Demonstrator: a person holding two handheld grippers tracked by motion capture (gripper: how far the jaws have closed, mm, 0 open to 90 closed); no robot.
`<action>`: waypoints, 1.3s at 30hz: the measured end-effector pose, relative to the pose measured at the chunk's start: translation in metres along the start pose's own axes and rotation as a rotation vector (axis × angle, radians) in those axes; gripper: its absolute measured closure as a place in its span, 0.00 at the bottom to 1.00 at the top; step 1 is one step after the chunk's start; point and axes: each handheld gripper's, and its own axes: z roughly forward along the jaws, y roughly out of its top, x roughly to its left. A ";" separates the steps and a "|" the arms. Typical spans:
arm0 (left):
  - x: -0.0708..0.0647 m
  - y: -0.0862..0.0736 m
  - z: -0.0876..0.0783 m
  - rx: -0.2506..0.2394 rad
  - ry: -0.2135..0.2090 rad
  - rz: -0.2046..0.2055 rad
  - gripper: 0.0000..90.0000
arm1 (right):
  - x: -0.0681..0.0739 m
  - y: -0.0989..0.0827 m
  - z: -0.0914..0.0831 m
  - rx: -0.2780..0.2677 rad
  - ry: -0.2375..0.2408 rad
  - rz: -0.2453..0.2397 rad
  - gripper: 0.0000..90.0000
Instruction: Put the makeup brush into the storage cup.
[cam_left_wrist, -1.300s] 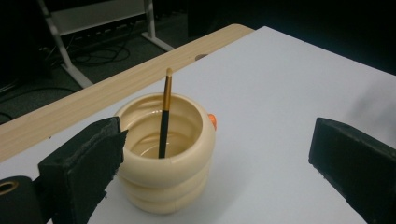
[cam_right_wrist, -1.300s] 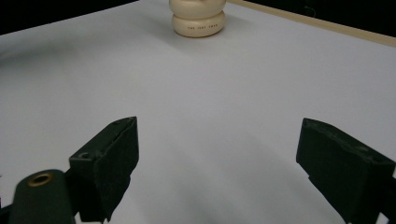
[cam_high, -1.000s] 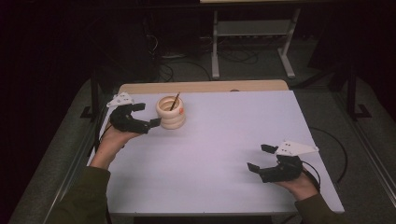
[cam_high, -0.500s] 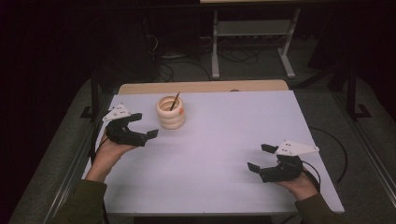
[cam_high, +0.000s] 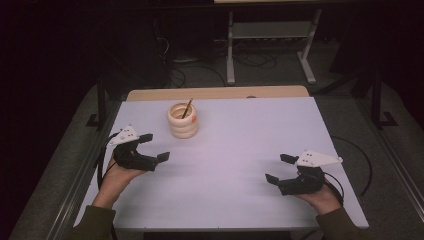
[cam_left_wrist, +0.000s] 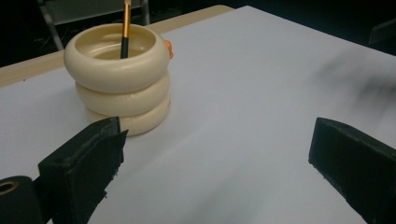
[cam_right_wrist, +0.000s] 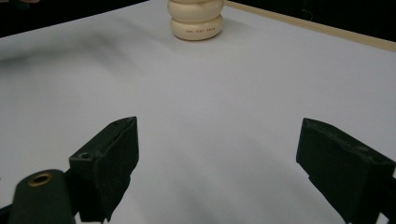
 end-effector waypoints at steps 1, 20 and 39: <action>-0.001 -0.001 -0.001 -0.001 -0.003 0.000 0.03 | 0.000 0.000 0.000 -0.002 0.000 -0.003 0.14; -0.019 -0.028 -0.016 -0.033 -0.037 -0.006 0.03 | 0.000 0.001 -0.002 -0.013 -0.006 0.003 0.13; -0.027 -0.052 -0.023 -0.043 -0.053 0.001 0.03 | -0.002 0.000 -0.003 -0.016 -0.035 0.004 0.06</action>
